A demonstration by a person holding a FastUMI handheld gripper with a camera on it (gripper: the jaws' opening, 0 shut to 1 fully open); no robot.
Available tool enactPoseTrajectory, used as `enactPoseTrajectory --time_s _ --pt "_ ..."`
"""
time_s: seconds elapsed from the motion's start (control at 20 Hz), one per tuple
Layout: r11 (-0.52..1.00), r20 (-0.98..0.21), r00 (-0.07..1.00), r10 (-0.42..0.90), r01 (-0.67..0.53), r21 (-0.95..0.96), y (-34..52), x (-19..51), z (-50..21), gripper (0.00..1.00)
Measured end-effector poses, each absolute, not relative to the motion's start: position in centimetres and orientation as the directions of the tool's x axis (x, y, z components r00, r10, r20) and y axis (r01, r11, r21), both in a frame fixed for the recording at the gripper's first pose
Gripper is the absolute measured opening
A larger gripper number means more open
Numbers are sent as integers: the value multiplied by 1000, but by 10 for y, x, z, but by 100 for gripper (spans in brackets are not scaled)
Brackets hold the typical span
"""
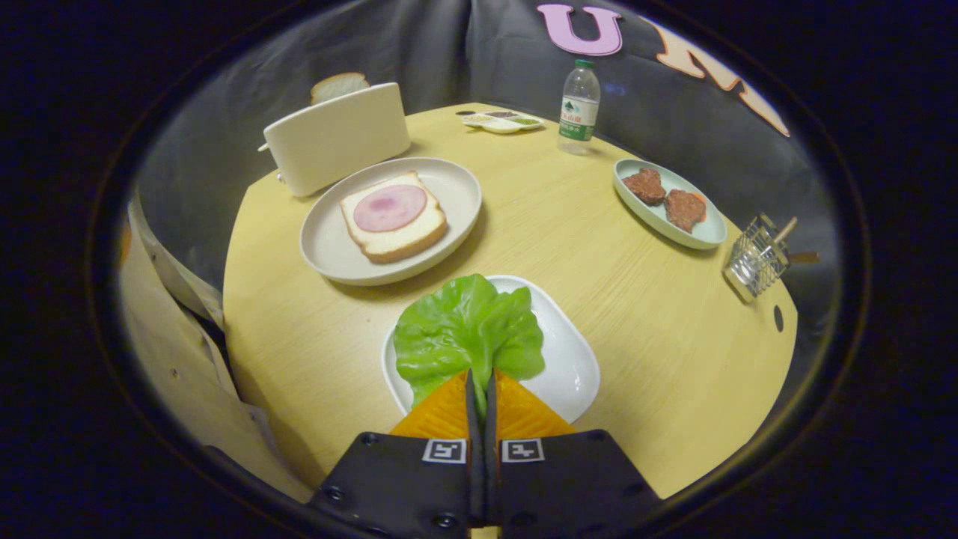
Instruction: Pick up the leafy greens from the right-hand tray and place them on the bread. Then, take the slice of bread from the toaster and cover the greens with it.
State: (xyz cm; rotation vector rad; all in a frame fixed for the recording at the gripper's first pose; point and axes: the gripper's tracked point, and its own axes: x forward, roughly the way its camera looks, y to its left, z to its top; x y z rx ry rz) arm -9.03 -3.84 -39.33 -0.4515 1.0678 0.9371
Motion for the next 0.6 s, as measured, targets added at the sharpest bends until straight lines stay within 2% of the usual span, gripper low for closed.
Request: enactPoseTrajectory --time_s 0.6 --pt "582 -852 270 448 -812 49 -9 -79 -333 3"
